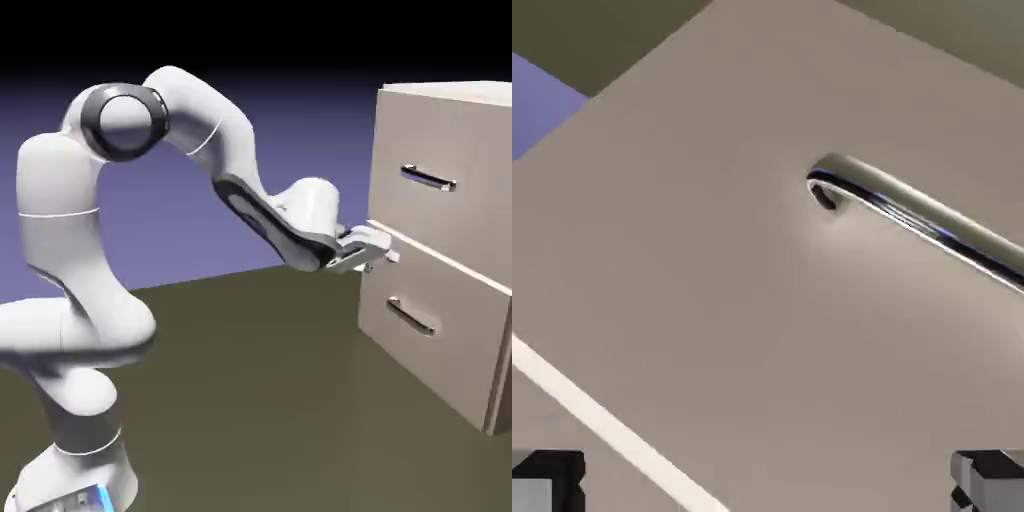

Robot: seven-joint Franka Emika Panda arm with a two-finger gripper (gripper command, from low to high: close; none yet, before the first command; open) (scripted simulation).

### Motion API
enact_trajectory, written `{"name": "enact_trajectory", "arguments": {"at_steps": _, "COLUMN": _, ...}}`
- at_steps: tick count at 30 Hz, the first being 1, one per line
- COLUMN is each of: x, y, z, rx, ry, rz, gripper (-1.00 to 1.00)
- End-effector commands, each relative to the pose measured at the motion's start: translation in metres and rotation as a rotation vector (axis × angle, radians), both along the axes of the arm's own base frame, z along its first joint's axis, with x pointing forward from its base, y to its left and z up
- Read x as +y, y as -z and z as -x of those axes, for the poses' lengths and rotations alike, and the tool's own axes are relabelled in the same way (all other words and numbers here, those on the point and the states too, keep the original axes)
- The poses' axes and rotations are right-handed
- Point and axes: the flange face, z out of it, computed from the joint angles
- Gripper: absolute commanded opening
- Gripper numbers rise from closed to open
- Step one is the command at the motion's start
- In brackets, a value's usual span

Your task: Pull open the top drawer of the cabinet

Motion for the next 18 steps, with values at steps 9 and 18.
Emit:
{"name": "enact_trajectory", "arguments": {"at_steps": 9, "x": -0.009, "y": -0.058, "z": -0.021, "rx": -0.131, "ry": -0.244, "rz": 0.431, "gripper": 0.0}}
{"name": "enact_trajectory", "arguments": {"at_steps": 18, "x": -0.017, "y": -0.117, "z": -0.04, "rx": -0.264, "ry": -0.355, "rz": 0.78, "gripper": 0.0}}
